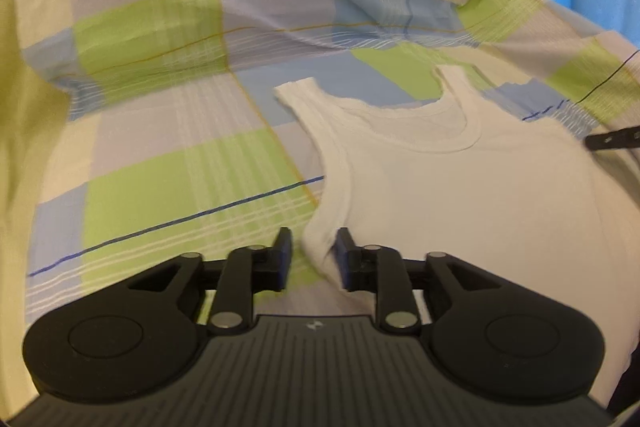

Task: Fold clothes
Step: 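Release the strap and pull both open grippers back from the flat undershirt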

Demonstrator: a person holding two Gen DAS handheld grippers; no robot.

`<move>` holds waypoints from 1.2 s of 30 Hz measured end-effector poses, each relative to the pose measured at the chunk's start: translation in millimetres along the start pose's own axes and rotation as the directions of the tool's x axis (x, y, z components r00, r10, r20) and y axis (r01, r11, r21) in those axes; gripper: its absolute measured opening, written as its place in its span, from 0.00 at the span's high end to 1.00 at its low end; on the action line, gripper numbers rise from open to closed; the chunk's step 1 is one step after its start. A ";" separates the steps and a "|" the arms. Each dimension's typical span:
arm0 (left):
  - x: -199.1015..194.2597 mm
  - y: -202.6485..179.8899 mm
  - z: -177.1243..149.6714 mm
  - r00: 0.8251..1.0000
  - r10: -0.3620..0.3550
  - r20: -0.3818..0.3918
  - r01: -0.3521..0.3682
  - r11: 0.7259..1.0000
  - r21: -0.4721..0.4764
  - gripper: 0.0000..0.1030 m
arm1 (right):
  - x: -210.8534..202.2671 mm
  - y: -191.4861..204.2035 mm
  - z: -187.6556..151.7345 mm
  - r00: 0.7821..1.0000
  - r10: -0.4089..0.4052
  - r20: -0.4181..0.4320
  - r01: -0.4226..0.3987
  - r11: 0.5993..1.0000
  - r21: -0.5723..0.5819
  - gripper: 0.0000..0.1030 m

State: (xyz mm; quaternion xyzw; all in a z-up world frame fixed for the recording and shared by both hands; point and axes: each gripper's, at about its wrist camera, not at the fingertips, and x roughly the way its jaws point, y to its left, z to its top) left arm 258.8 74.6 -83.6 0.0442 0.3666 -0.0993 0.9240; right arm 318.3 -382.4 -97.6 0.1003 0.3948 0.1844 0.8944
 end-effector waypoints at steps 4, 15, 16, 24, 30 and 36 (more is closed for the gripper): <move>-23.8 -8.1 -16.2 0.999 -0.032 -0.022 0.031 0.999 -0.021 0.77 | -30.2 -3.1 -29.5 0.998 0.056 -0.010 -0.056 0.998 0.035 0.71; -66.8 -65.8 -74.9 0.984 -0.157 -0.085 0.157 0.988 -0.002 0.69 | -92.5 -12.7 -128.3 0.994 0.110 -0.007 -0.105 0.968 0.226 0.71; -68.7 -70.0 -76.8 0.984 -0.158 -0.087 0.160 0.987 0.008 0.69 | -93.2 -15.2 -133.4 0.993 0.115 -0.006 -0.110 0.963 0.248 0.71; -73.3 -77.0 -78.9 0.974 -0.184 -0.130 0.188 0.982 0.019 0.69 | -106.9 -68.8 -165.3 0.979 0.142 0.144 -0.200 0.781 0.591 0.66; -70.5 -85.3 -76.9 0.975 -0.167 -0.147 0.176 0.983 0.051 0.69 | -92.6 -60.3 -176.4 0.969 0.218 0.115 -0.243 0.764 0.598 0.56; -68.0 -90.4 -75.6 0.976 -0.154 -0.156 0.168 0.983 0.078 0.69 | -101.2 -35.5 -166.9 0.986 0.134 0.097 -0.163 0.883 0.440 0.84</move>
